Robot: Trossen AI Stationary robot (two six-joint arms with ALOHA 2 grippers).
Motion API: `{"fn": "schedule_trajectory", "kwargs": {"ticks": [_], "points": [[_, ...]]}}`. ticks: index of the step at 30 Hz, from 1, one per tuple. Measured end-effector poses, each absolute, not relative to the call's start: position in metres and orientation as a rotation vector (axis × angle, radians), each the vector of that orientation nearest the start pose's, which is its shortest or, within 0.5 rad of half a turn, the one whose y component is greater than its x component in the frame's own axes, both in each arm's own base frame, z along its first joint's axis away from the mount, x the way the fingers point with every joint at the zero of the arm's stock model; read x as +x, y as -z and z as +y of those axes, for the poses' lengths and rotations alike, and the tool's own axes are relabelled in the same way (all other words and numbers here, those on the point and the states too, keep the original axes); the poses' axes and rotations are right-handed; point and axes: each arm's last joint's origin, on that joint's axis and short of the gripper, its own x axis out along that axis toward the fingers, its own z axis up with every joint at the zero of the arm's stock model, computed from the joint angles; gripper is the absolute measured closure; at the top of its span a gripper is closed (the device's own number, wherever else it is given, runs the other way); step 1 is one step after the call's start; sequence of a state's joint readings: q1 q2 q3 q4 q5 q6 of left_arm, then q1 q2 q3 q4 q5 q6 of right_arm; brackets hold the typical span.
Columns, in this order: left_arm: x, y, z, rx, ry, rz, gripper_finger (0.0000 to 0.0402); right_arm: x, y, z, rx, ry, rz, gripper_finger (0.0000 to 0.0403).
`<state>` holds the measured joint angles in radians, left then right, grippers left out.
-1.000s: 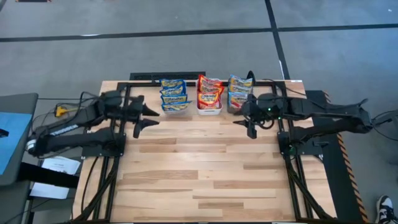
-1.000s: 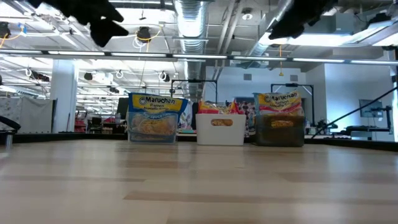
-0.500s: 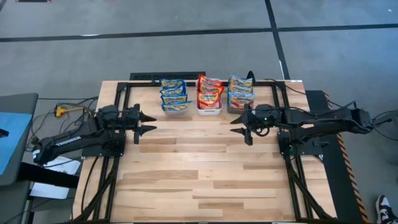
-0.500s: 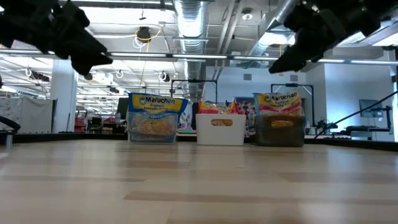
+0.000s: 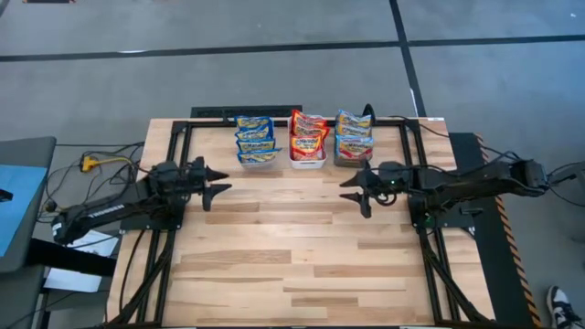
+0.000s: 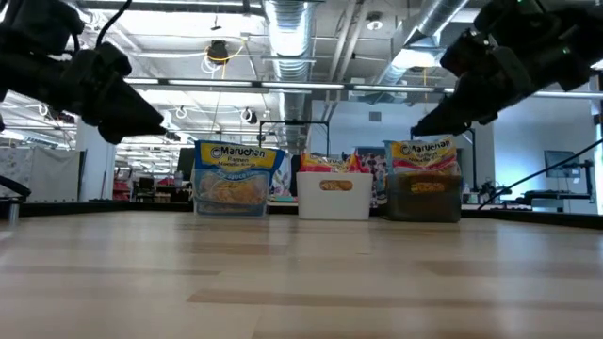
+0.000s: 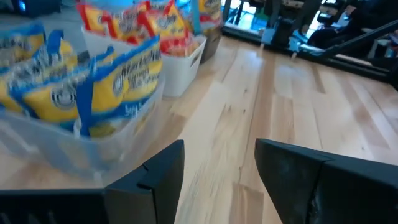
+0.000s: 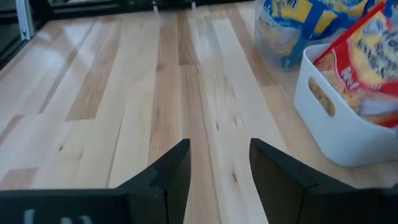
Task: Sort Maruchan noodles
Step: Return to Home Position
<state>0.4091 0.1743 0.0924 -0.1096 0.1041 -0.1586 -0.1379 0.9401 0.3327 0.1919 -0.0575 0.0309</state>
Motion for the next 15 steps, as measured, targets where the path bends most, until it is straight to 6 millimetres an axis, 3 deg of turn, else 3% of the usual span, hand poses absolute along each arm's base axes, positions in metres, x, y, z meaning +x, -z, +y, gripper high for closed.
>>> {"fn": "schedule_trajectory", "kwargs": {"ticks": [3,15], "points": [[0.096,-0.162,0.039,-0.230,-0.333,0.171,0.0218,0.183,-0.179,-0.024,0.095,0.092,0.422,0.0217],[0.096,-0.161,0.039,-0.237,-0.353,0.152,0.0218,0.166,-0.152,-0.022,0.146,0.103,0.365,0.0217]]}}
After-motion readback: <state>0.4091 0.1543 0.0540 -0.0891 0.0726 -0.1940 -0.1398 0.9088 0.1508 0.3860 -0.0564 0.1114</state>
